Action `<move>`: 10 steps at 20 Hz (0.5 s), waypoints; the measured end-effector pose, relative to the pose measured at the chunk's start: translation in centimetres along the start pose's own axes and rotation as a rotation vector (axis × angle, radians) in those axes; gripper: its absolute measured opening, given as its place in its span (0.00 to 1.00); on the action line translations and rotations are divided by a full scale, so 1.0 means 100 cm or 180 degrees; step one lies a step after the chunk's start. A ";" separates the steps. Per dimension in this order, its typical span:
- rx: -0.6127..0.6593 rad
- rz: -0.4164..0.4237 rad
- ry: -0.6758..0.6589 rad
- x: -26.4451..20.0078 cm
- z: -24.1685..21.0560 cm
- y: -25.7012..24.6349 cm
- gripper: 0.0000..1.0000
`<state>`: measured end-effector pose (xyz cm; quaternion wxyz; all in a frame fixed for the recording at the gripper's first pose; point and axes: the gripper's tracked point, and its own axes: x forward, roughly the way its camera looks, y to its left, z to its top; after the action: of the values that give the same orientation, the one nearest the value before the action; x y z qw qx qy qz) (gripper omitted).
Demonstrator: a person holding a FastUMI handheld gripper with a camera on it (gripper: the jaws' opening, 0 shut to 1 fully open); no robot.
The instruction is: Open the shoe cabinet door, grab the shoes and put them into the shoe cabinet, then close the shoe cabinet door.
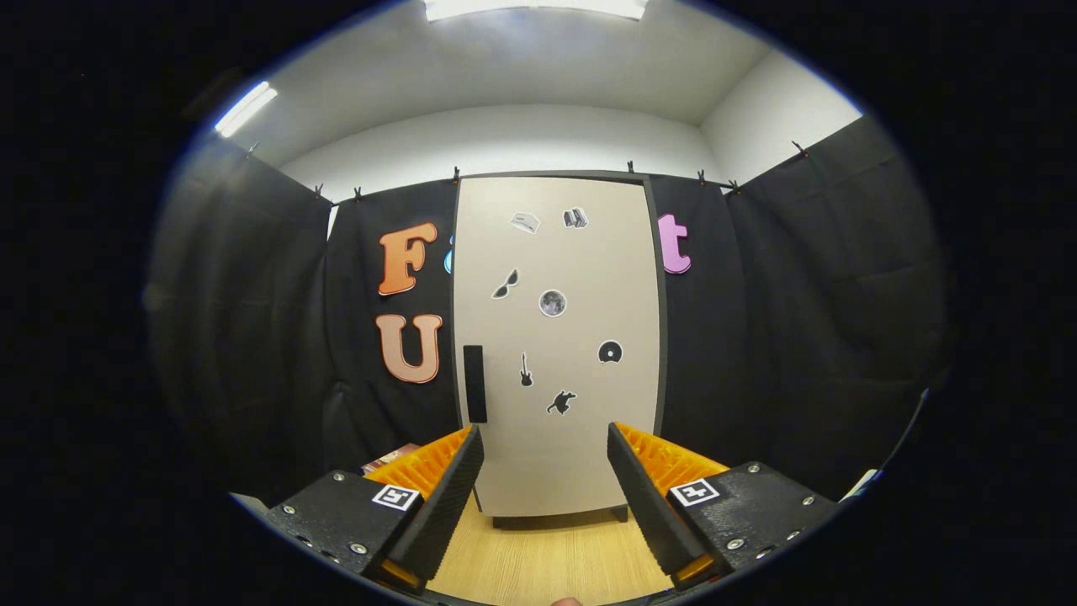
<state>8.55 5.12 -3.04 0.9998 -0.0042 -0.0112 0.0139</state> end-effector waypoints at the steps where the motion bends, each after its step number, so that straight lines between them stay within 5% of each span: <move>1: 0.0012 0.0010 -0.0017 -0.005 0.001 -0.002 0.93; 10: 0.0070 -0.0012 -0.0041 -0.020 0.004 -0.015 0.93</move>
<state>6.55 3.61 -2.68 0.9997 0.0069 -0.0175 0.0122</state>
